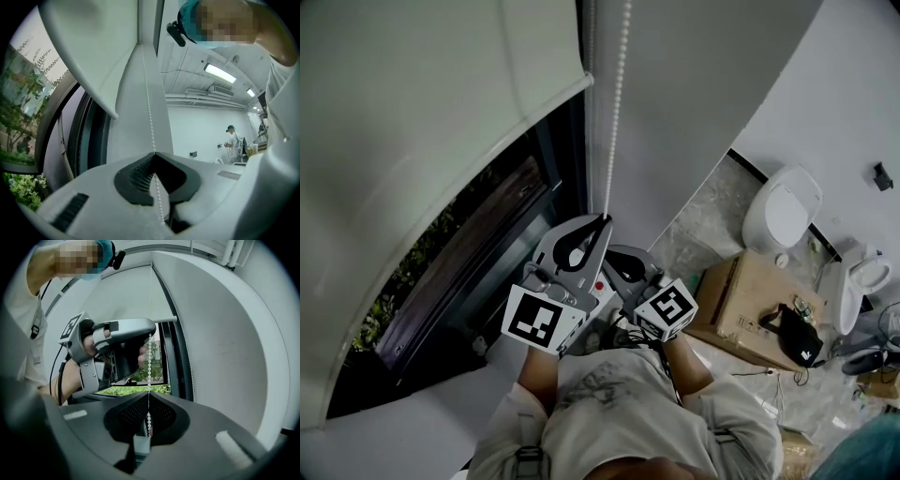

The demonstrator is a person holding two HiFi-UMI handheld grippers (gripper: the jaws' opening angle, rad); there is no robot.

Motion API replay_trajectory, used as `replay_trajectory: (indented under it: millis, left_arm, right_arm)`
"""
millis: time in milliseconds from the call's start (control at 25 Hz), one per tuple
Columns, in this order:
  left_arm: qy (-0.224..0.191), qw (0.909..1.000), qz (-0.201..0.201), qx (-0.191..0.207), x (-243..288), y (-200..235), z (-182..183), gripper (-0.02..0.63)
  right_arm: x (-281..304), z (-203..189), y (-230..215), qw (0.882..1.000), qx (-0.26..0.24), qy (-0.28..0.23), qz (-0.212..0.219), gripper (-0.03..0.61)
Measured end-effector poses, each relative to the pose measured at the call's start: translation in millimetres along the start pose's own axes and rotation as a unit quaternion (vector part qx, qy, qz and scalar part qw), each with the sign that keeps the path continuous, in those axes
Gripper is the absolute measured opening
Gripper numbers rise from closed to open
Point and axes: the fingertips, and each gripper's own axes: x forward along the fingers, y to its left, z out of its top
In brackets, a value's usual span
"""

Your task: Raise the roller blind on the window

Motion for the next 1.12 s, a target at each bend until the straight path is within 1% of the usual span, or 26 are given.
replay_trajectory:
  millis: [80, 240, 400, 560, 760, 920, 1120]
  left_arm:
    - [0.000, 1.0000, 0.000, -0.003, -0.9, 0.4, 0.3, 0.009]
    - [0.016, 0.9999, -0.003, -0.003, -6.2, 1.3, -5.5, 0.008]
    - [0.012, 0.9999, 0.001, -0.012, -9.0, 3.5, -7.0, 0.008]
    - [0.038, 0.9991, -0.001, -0.018, -14.1, 1.8, -27.1, 0.008]
    - [0.053, 0.9980, 0.002, -0.033, -15.8, 1.4, -46.5, 0.009]
    - [0.065, 0.9965, 0.006, -0.053, -19.7, 0.3, -65.6, 0.008]
    - [0.076, 0.9953, 0.008, -0.059, -22.4, 0.1, -80.5, 0.008]
  right_arm:
    - [0.2, 0.0, 0.2, 1.000, 0.000, -0.001, 0.001, 0.011]
    - [1.3, 0.0, 2.1, 1.000, -0.001, 0.000, 0.003, 0.011]
    - [3.5, -6.3, 5.4, 1.000, -0.006, 0.009, 0.004, 0.011]
    - [2.1, -21.8, 7.2, 1.000, 0.001, 0.025, 0.004, 0.011]
    - [0.5, -41.2, 5.4, 0.999, 0.012, 0.038, 0.003, 0.011]
    - [-0.7, -59.9, 3.5, 0.998, 0.018, 0.055, 0.002, 0.011]
    - [-0.8, -74.4, 2.3, 0.997, 0.022, 0.068, 0.003, 0.011]
